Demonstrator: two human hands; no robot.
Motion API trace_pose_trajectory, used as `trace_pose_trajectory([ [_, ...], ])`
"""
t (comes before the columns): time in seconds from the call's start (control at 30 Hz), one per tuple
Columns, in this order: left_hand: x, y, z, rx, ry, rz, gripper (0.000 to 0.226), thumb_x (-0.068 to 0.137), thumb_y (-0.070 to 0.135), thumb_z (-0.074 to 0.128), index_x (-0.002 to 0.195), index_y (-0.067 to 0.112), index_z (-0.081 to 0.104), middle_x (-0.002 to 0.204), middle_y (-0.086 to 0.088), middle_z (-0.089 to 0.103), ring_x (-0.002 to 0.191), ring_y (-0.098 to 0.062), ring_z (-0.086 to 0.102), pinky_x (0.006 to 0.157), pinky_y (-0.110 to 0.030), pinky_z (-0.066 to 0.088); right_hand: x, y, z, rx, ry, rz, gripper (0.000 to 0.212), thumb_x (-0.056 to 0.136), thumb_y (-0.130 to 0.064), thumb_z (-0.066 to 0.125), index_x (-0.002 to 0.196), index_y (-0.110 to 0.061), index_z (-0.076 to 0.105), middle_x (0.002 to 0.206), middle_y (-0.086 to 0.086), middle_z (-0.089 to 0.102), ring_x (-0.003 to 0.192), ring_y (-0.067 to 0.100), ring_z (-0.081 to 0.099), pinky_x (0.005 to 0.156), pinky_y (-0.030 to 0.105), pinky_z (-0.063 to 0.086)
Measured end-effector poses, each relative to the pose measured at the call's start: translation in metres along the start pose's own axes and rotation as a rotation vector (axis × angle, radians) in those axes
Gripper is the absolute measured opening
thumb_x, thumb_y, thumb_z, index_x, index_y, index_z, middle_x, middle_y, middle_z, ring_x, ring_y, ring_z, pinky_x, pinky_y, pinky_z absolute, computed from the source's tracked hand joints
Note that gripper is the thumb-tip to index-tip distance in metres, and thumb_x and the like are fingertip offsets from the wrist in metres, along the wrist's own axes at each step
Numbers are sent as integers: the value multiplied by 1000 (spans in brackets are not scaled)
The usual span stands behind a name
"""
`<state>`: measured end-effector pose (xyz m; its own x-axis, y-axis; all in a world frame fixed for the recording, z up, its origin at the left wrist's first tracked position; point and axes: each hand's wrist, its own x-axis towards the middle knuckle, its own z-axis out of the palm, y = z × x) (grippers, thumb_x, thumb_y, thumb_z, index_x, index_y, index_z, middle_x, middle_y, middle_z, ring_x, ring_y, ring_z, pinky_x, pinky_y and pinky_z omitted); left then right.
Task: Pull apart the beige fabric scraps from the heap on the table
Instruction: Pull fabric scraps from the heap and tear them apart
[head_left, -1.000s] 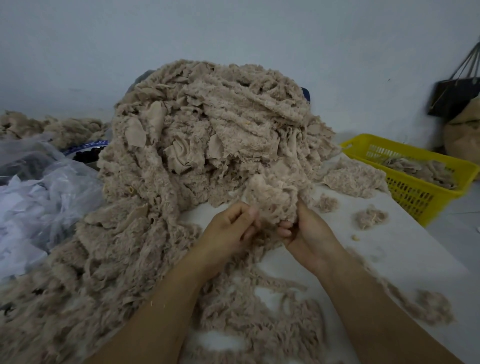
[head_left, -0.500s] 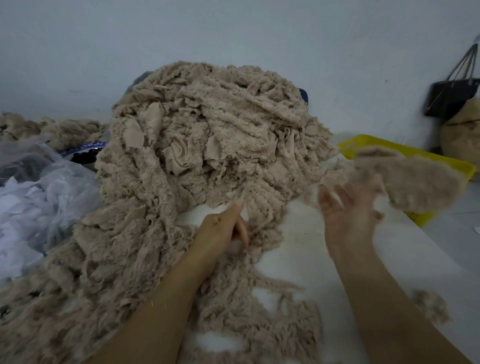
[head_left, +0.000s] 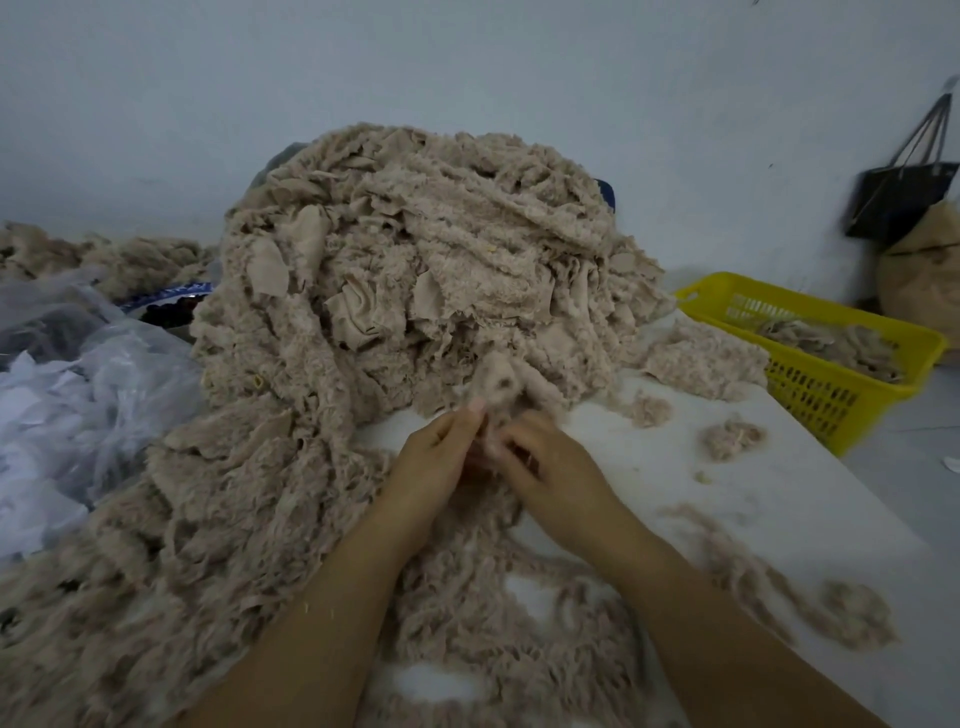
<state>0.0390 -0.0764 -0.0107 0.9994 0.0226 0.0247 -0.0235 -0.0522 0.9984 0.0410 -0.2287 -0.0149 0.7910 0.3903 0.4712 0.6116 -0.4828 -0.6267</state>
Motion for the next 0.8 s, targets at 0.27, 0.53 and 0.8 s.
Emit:
trace_pose_trajectory([
  [0.27, 9, 4, -10, -460, 90, -108, 25, 102, 19, 50, 88, 10, 69, 69, 2, 63, 62, -8, 58, 61, -20, 49, -4, -20, 3, 67, -141, 80, 26, 103, -34, 45, 77, -32, 44, 73, -12, 51, 64, 5, 48, 61, 28, 41],
  [0.53, 15, -6, 0, 678, 55, 117, 21, 100, 38, 52, 109, 32, 69, 122, 4, 62, 114, -17, 54, 100, -35, 43, 1, 10, -9, -116, 185, 494, 10, 98, -28, 47, 93, -20, 49, 99, -4, 38, 89, 14, 46, 78, 37, 42],
  [0.8, 12, -8, 1, 564, 99, 147, 29, 97, 8, 52, 99, 23, 77, 99, 5, 65, 81, -6, 55, 69, -9, 40, -3, 7, 8, -368, -190, 215, 28, 103, -35, 45, 121, -21, 62, 117, -3, 51, 111, 20, 43, 92, 33, 40],
])
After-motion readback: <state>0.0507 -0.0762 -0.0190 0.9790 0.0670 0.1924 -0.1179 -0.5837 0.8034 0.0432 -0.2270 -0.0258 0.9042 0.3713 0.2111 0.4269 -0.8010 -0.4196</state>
